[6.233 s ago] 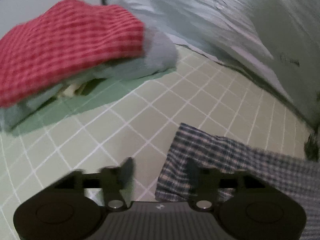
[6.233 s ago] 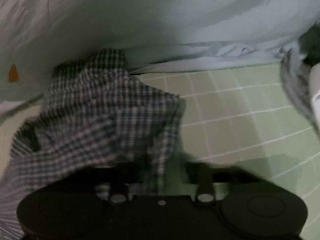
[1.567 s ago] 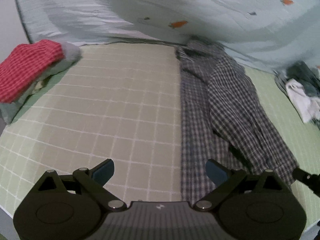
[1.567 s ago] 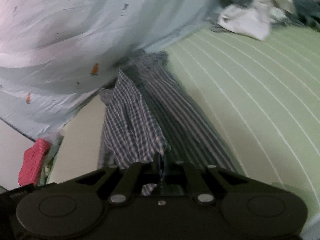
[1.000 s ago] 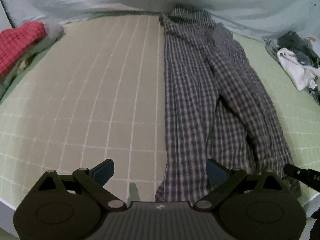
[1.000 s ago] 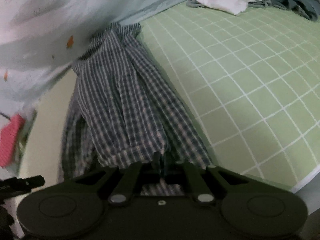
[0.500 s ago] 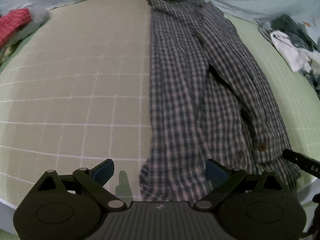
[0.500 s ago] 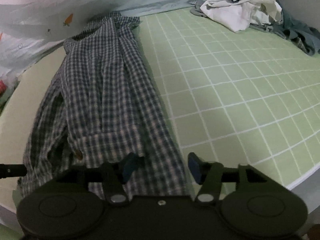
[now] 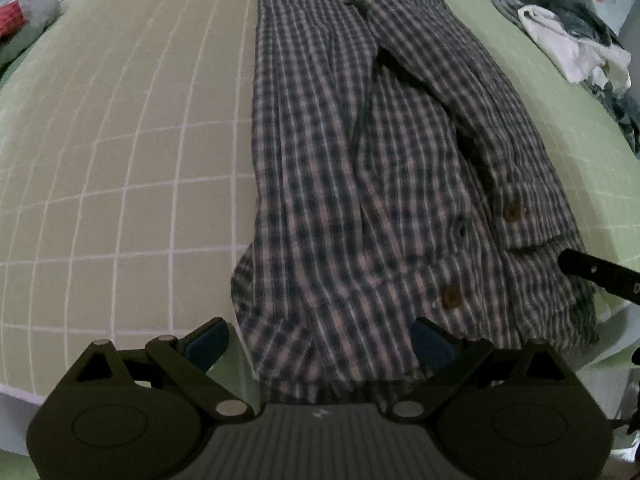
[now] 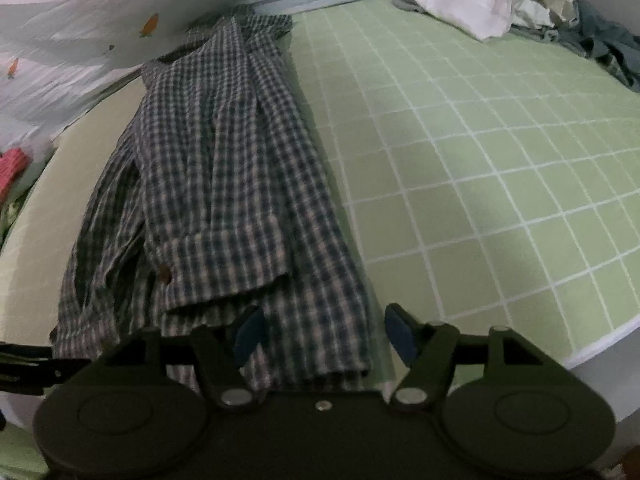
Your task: Fold clothes
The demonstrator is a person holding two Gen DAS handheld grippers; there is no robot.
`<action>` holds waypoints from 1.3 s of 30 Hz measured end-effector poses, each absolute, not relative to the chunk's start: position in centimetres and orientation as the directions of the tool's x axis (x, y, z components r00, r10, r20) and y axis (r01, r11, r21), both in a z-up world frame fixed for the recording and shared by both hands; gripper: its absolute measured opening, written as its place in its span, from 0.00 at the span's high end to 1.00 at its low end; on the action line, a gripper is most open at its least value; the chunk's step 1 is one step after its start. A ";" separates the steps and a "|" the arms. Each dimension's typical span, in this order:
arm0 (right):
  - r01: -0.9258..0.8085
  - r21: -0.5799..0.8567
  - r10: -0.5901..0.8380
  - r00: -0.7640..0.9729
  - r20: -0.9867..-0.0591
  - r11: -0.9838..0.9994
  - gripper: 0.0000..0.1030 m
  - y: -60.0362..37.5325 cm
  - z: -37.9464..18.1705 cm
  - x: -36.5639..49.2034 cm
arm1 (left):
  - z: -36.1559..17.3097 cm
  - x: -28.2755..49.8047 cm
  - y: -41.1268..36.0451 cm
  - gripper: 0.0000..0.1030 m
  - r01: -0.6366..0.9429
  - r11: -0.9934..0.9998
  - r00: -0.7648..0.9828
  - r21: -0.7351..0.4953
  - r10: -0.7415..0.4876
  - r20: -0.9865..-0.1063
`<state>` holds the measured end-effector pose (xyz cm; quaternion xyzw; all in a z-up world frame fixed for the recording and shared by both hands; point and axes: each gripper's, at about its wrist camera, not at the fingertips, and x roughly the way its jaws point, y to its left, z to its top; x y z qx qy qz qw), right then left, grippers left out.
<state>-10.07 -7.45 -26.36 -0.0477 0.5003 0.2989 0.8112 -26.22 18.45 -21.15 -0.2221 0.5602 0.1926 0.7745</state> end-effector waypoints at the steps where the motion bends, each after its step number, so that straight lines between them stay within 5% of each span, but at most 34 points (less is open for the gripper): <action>1: -0.537 0.226 0.440 0.311 -0.842 0.813 0.40 -7.6 -26.3 -10.2 | -21.2 -26.4 18.2 0.06 -0.543 0.830 0.297 -0.129 0.046 -0.954; 5: -0.551 0.247 0.451 0.271 -0.850 0.797 0.61 -7.9 -26.2 -10.6 | -21.2 -26.8 17.2 0.09 -0.533 0.838 0.297 -0.119 0.054 -0.953; 8: -0.560 0.273 0.467 0.236 -0.852 0.782 0.85 -8.2 -26.1 -10.8 | -21.0 -26.9 16.5 0.20 -0.539 0.838 0.294 -0.087 0.091 -0.951; 10: -0.564 0.315 0.498 0.202 -0.844 0.764 0.95 -8.4 -26.1 -10.9 | -20.7 -27.0 16.3 0.38 -0.548 0.832 0.304 -0.083 0.106 -0.947; 12: -0.570 0.329 0.514 0.196 -0.835 0.753 0.96 -8.5 -25.9 -11.0 | -20.4 -27.2 16.6 0.83 -0.568 0.815 0.325 -0.115 0.094 -0.941; 13: -0.575 0.337 0.526 0.196 -0.827 0.745 0.96 -8.5 -25.4 -11.0 | -20.3 -27.3 16.9 0.90 -0.583 0.799 0.338 -0.146 0.075 -0.938; 28: -0.514 0.591 0.766 0.244 -0.595 0.622 0.96 -7.7 -17.8 -5.1 | -13.4 -24.8 22.2 0.94 -0.612 0.552 0.646 -0.566 -0.064 -0.761; 39: -0.512 0.619 0.796 0.272 -0.540 0.595 0.96 -1.5 -16.9 4.3 | -10.9 -18.6 29.8 0.94 -0.625 0.508 0.705 -0.593 0.041 -0.708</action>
